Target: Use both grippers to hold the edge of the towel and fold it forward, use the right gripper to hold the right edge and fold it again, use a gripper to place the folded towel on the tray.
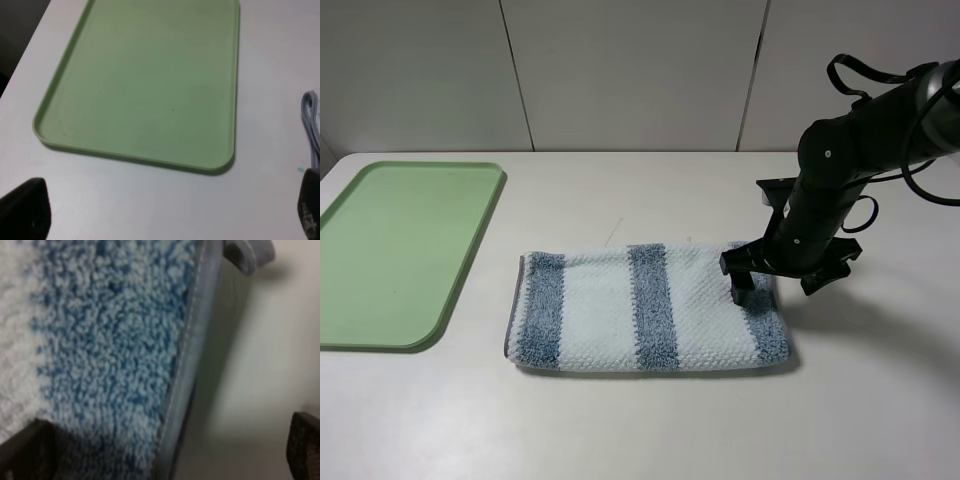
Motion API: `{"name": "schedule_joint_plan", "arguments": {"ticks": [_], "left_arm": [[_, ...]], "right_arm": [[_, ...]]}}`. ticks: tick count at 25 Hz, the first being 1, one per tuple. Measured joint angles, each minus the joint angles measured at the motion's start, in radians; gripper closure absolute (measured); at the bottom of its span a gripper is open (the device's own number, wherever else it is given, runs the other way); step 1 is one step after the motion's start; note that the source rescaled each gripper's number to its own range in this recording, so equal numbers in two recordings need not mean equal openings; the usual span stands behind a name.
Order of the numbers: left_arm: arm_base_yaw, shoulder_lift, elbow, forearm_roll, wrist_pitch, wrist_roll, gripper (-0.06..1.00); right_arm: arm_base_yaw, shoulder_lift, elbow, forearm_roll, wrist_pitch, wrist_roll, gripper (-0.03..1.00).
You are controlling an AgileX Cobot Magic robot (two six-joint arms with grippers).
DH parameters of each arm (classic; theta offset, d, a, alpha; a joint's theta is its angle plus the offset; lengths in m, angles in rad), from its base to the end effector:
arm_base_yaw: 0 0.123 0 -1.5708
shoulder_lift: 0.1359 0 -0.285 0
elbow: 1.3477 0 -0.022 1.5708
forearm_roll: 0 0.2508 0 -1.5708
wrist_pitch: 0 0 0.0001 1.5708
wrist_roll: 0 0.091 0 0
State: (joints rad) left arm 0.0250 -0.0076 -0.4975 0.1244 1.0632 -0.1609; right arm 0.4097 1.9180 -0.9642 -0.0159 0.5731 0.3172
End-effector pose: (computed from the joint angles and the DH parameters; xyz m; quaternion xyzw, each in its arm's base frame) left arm -0.0064 0.0097 0.2769 -0.0816 0.8470 0.0265 0.5246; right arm 0.2969 0.1281 0.1083 -0.0525 0.9965 0.0189 0.0629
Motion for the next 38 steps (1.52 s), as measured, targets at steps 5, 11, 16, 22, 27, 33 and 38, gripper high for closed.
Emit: {"name": "schedule_joint_plan", "arguments": {"ticks": [5,11,16,22,27,33,38], "left_arm": [[0.000,0.000,0.000,0.000,0.000,0.000,-0.05],[0.000,0.000,0.000,0.000,0.000,0.000,-0.05],[0.000,0.000,0.000,0.000,0.000,0.000,-0.05],[0.000,0.000,0.000,0.000,0.000,0.000,-0.05],[0.000,0.000,0.000,0.000,0.000,0.000,-0.05],[0.000,0.000,0.000,0.000,0.000,0.000,-0.05],[0.000,0.000,0.000,0.000,0.000,0.000,-0.05]], "right_arm": [[0.000,0.040,-0.001,0.003,-0.041,0.000,-0.03],[0.000,0.062,-0.007,0.007,-0.050,-0.007,-0.03],[0.000,0.072,-0.013,0.016,-0.047,-0.011,-0.03],[0.003,0.076,-0.015,0.044,-0.064,-0.011,0.38],[0.008,0.076,-0.018,0.086,-0.083,-0.007,0.90],[0.008,0.060,-0.018,0.061,-0.083,-0.007,0.90],[0.003,0.010,-0.011,-0.044,-0.041,0.022,0.90]]}}
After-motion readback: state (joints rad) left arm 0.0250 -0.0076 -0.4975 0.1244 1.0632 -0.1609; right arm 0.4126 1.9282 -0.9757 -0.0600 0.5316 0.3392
